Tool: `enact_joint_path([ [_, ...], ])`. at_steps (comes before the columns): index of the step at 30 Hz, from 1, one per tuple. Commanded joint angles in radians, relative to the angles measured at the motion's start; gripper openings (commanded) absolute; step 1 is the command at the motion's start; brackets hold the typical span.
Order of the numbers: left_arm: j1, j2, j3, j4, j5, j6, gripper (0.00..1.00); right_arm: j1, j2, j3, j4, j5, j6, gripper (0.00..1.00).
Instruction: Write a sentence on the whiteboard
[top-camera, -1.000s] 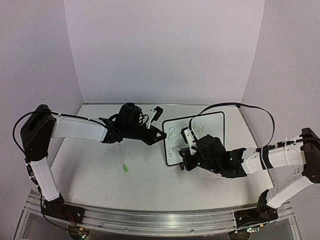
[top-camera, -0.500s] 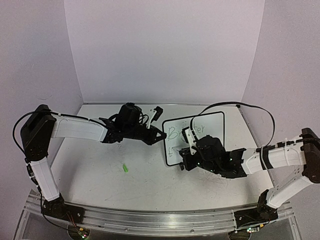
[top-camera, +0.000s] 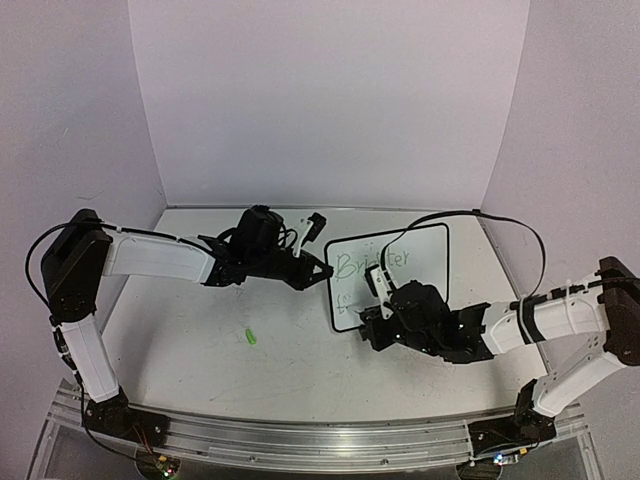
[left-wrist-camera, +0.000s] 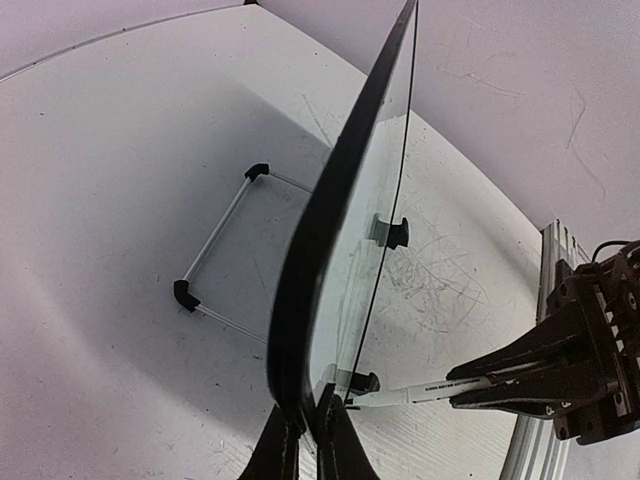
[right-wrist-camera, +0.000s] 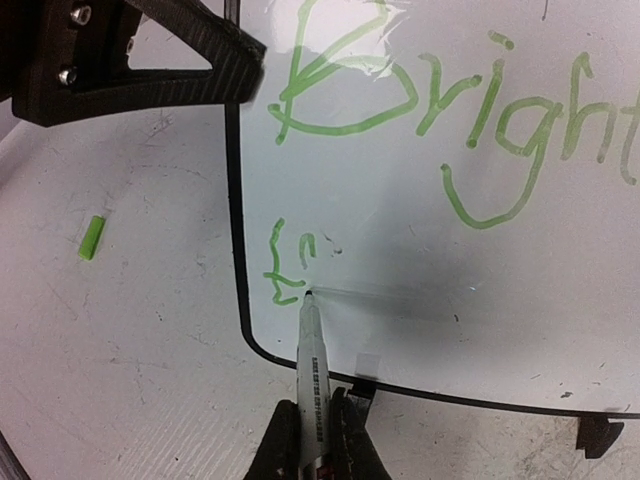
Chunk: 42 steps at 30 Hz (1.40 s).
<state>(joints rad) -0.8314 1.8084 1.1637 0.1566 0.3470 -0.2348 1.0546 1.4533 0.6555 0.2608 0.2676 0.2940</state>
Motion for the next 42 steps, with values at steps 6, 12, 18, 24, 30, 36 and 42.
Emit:
enact_joint_path([
  [6,0.007,0.000,0.042,-0.009,-0.056,0.038,0.00,0.015,0.019,-0.010,0.016,0.006,0.028,0.00],
  [12,0.007,0.002,0.042,-0.009,-0.057,0.038,0.00,0.016,-0.082,0.013,0.057,0.003,-0.015,0.00],
  [18,0.008,0.002,0.042,-0.009,-0.069,0.028,0.00,0.014,-0.107,-0.048,0.184,0.067,-0.237,0.00],
  [24,0.013,0.021,0.039,-0.014,-0.127,-0.028,0.00,0.013,-0.075,-0.062,0.195,0.076,-0.234,0.00],
  [30,0.025,0.037,0.039,-0.021,-0.172,-0.057,0.00,0.014,-0.093,-0.083,0.192,0.082,-0.217,0.00],
  [36,0.026,0.038,0.043,-0.026,-0.180,-0.053,0.00,0.014,-0.048,-0.067,0.189,0.055,-0.210,0.00],
  [42,0.026,0.040,0.046,-0.028,-0.166,-0.051,0.00,0.013,-0.008,-0.035,0.187,0.076,-0.211,0.00],
])
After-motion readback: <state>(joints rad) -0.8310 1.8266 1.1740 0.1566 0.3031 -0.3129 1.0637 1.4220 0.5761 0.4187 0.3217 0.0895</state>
